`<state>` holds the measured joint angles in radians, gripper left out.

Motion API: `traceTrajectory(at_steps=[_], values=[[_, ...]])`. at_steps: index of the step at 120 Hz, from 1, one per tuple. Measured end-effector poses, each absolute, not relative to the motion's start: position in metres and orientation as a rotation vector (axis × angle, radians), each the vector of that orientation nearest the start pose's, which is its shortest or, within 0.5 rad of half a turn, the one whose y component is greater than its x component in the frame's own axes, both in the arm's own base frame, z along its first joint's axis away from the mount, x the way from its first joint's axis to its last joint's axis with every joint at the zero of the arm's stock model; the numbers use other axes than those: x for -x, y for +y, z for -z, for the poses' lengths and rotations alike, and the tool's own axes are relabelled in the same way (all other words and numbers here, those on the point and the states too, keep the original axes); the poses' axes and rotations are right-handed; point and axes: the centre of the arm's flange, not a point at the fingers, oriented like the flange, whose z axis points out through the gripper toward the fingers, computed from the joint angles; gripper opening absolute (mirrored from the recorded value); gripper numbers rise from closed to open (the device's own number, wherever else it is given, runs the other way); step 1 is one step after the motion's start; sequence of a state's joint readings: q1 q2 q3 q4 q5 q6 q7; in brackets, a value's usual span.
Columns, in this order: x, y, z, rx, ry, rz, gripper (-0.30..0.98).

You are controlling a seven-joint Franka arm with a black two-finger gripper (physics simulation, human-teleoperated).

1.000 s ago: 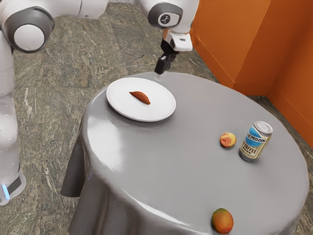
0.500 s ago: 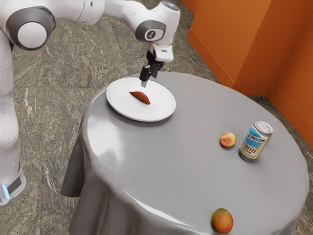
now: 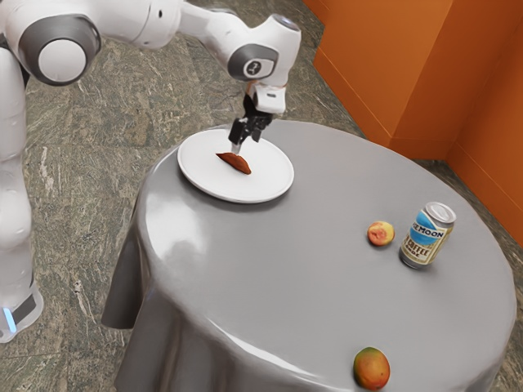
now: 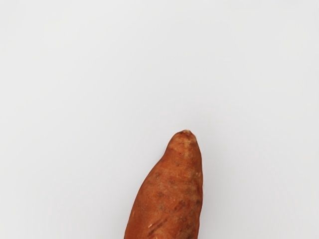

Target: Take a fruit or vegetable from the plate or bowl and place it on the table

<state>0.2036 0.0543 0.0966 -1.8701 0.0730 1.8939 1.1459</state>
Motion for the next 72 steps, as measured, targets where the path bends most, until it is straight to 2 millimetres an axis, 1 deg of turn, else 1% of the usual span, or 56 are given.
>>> traceTrajectory(at_steps=[9,20,39,72], values=[[-0.546,0.174,-0.479,2.812,1.319,-0.109,0.69],[-0.544,0.179,-0.477,2.82,1.317,-0.106,0.69],[-0.543,0.187,-0.464,2.84,1.314,-0.117,0.69],[-0.546,0.181,-0.45,2.828,1.349,-0.108,0.69]])
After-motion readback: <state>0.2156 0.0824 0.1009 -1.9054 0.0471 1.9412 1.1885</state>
